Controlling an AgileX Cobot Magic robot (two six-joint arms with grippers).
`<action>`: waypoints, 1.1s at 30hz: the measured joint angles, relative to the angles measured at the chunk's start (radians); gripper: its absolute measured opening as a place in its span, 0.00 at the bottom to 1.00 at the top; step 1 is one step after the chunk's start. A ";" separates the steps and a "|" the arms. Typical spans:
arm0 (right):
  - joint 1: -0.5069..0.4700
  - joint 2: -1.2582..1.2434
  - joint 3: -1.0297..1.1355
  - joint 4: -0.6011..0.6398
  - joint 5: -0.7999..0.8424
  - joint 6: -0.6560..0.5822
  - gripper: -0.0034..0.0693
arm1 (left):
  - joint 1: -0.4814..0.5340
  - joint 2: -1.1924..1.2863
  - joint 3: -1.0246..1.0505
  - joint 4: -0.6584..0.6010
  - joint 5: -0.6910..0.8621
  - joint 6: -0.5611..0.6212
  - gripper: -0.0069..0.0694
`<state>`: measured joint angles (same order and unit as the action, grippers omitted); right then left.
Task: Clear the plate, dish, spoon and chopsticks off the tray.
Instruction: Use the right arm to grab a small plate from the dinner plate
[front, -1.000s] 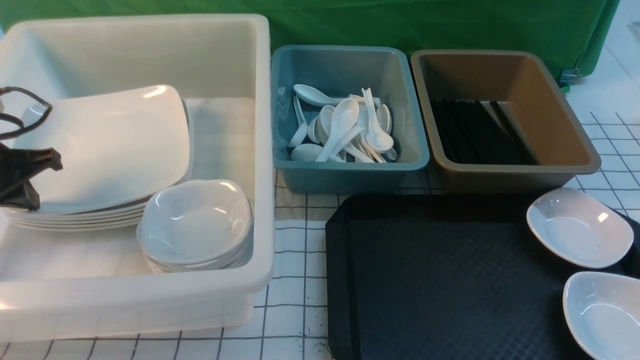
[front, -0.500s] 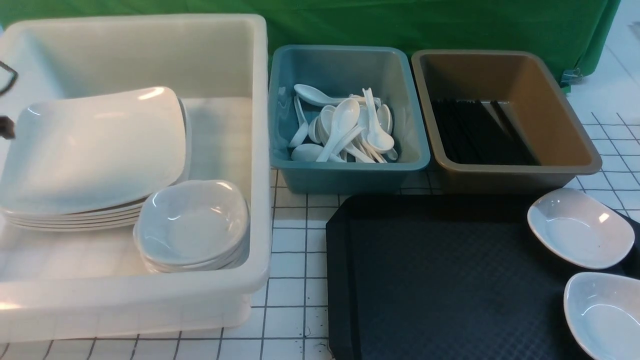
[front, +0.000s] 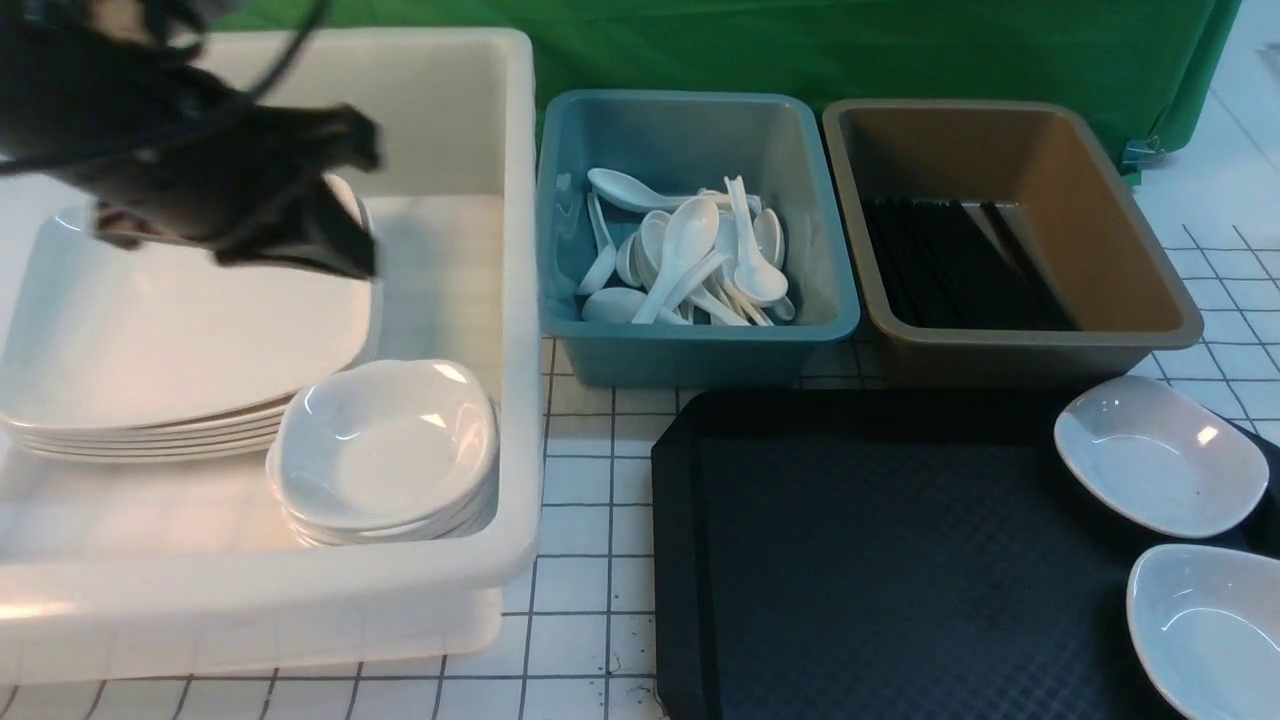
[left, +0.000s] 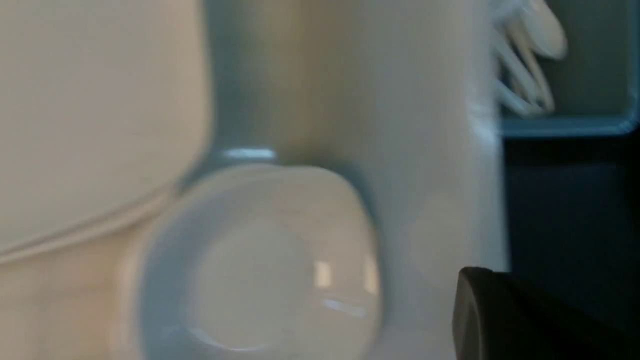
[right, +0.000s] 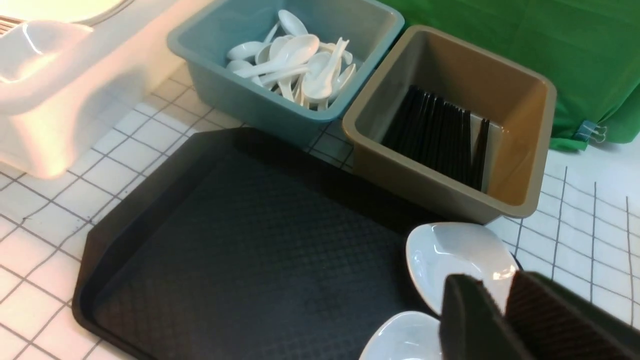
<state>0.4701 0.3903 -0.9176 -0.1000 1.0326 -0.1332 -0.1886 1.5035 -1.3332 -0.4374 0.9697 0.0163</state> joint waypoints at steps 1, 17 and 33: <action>0.000 0.000 0.000 0.000 0.000 0.005 0.15 | -0.043 0.008 -0.001 -0.004 -0.001 -0.009 0.09; 0.000 -0.004 0.000 -0.012 0.173 0.095 0.06 | -0.620 0.456 -0.381 -0.006 0.030 -0.132 0.25; 0.000 0.054 0.006 -0.008 0.189 0.262 0.07 | -0.623 0.491 -0.536 0.197 0.222 -0.135 0.45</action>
<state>0.4701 0.4447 -0.9119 -0.1082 1.2212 0.1285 -0.8115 1.9948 -1.8691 -0.2406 1.1921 -0.1188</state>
